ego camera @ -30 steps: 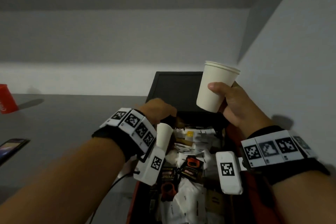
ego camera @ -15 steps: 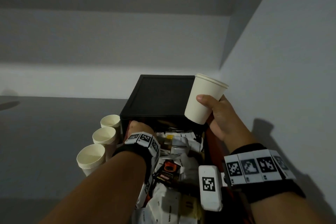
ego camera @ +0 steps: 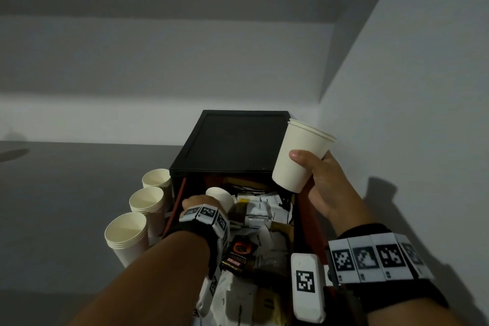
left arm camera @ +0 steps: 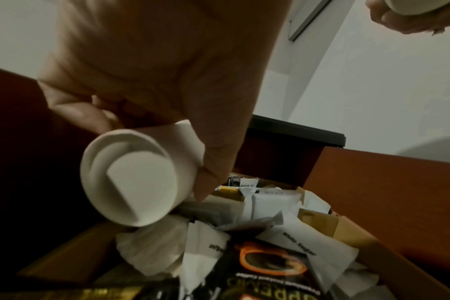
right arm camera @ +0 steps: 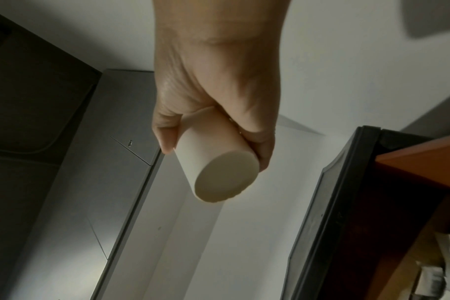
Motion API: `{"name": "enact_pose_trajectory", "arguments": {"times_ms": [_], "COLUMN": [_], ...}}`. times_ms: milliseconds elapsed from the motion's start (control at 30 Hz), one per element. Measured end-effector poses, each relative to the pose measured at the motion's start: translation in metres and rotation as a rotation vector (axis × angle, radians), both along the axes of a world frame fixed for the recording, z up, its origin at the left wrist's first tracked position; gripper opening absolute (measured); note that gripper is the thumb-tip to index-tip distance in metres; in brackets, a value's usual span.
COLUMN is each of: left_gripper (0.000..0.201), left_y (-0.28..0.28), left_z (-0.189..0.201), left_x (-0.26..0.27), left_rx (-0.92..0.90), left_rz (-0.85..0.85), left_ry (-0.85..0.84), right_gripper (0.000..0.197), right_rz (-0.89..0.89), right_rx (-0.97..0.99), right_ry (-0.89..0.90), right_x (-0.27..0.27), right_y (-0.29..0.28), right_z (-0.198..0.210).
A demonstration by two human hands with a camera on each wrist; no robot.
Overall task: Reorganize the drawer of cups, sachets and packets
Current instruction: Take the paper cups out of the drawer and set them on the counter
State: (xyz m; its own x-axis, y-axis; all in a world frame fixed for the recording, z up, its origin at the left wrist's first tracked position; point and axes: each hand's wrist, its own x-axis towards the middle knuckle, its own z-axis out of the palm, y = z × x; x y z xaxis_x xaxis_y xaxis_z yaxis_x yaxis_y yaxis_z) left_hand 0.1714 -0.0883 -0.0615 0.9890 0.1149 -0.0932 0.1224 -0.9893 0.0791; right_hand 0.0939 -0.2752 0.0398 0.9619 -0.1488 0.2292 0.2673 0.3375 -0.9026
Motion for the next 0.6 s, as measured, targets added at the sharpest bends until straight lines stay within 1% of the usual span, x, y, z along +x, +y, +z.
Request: {"name": "enact_pose_trajectory", "arguments": {"times_ms": [33, 67, 100, 167, 200, 300, 400, 467, 600], "left_gripper": [0.039, 0.044, 0.054, 0.071, 0.073, 0.068, 0.075, 0.076, 0.074], "left_y": [-0.002, -0.004, -0.006, -0.008, -0.008, 0.0, 0.007, 0.008, 0.006], "left_z": [0.004, 0.01, 0.016, 0.031, 0.041, 0.069, 0.088, 0.098, 0.112], "left_x": [-0.001, -0.003, -0.002, -0.002, -0.003, -0.006, -0.011, -0.015, -0.018], "left_rx": [0.02, -0.014, -0.069, -0.201, -0.281, -0.478, -0.679, -0.778, -0.94], "left_rz": [0.002, 0.013, 0.002, -0.094, -0.149, -0.278, -0.397, -0.457, -0.521], "left_ry": [-0.016, -0.036, -0.02, 0.015, 0.005, -0.094, -0.172, -0.225, -0.278], "right_gripper": [0.052, 0.052, 0.051, 0.05, 0.053, 0.066, 0.085, 0.088, 0.086], "right_rz": [-0.002, -0.003, -0.006, -0.03, -0.055, -0.18, -0.267, -0.283, -0.224], "right_rx": [-0.004, -0.012, -0.017, -0.031, -0.033, -0.02, -0.016, -0.03, -0.14], "right_ry": [0.003, 0.002, -0.002, -0.023, -0.037, -0.113, -0.213, -0.258, -0.289], "right_x": [0.0, 0.0, 0.0, -0.001, -0.002, -0.002, -0.001, 0.001, 0.011], "right_y": [-0.001, -0.002, -0.003, -0.005, -0.006, -0.008, -0.002, 0.008, 0.035], "right_z": [-0.001, -0.001, 0.0, 0.003, 0.007, 0.024, 0.048, 0.062, 0.074]}}
